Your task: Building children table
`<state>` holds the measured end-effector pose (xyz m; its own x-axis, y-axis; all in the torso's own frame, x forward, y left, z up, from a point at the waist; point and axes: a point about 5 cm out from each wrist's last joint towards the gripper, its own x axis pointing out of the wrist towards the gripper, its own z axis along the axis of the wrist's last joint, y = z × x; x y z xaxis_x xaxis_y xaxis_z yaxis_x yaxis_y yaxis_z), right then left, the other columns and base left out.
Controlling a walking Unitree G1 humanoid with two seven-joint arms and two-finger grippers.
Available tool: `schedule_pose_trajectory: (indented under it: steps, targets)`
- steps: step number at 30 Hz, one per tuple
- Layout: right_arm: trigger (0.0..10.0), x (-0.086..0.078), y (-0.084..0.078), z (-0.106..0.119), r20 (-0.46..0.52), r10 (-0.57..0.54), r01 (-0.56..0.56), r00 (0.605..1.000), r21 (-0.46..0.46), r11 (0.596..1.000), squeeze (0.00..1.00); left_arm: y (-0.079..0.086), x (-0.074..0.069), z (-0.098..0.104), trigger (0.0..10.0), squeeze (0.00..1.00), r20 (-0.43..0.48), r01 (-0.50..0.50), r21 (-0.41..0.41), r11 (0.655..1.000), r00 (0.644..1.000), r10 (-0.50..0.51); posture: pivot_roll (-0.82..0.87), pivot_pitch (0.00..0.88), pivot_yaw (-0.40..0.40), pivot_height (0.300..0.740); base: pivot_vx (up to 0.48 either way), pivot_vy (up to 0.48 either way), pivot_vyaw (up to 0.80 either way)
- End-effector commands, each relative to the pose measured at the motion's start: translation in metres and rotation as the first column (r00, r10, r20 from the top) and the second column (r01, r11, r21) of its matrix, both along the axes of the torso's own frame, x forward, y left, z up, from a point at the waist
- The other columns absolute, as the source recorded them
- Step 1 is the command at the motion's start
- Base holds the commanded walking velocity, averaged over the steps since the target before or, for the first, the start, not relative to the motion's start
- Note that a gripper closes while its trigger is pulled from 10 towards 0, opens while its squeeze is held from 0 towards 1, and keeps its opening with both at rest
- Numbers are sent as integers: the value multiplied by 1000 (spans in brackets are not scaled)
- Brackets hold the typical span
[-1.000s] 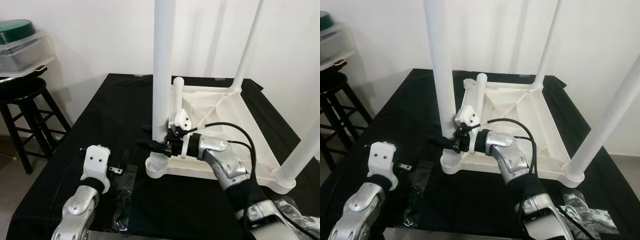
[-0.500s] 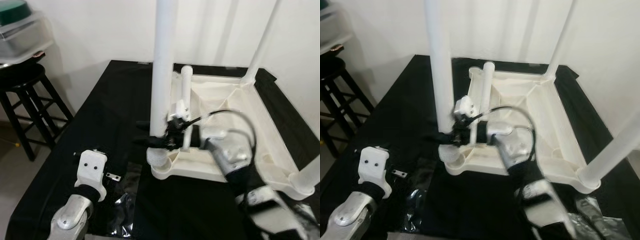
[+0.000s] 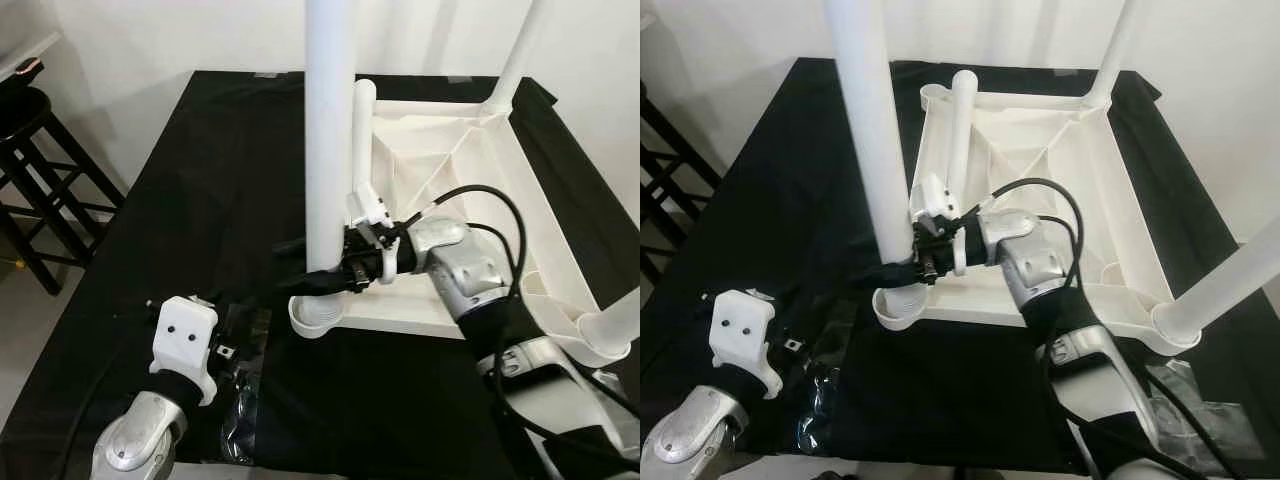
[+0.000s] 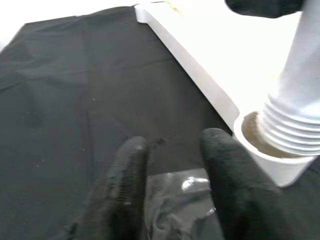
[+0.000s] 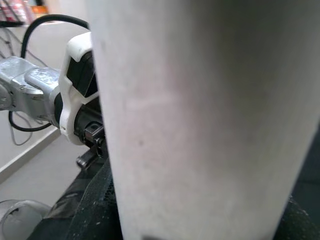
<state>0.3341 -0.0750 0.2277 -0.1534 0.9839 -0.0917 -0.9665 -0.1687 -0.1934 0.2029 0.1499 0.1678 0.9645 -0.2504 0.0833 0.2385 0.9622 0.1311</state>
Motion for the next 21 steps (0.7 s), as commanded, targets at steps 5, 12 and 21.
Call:
schedule_pose_trajectory:
  steps: [5,12,21]
  targets:
    - [10000,2,8,0,-3,46,-46,999,-22,999,0,-5,-14,1,0,0,-27,69,27,997,997,-68,51,260,-36,740,0,0,0]
    - [10000,4,9,-2,1,61,-61,998,-34,998,0,-9,-24,2,0,0,-35,128,15,992,991,-127,60,262,-45,740,0,0,0]
    - [10000,4,11,-4,-13,132,-133,991,-61,989,0,-26,-41,4,10000,0,-59,310,-32,950,948,-311,72,262,-48,740,0,0,0]
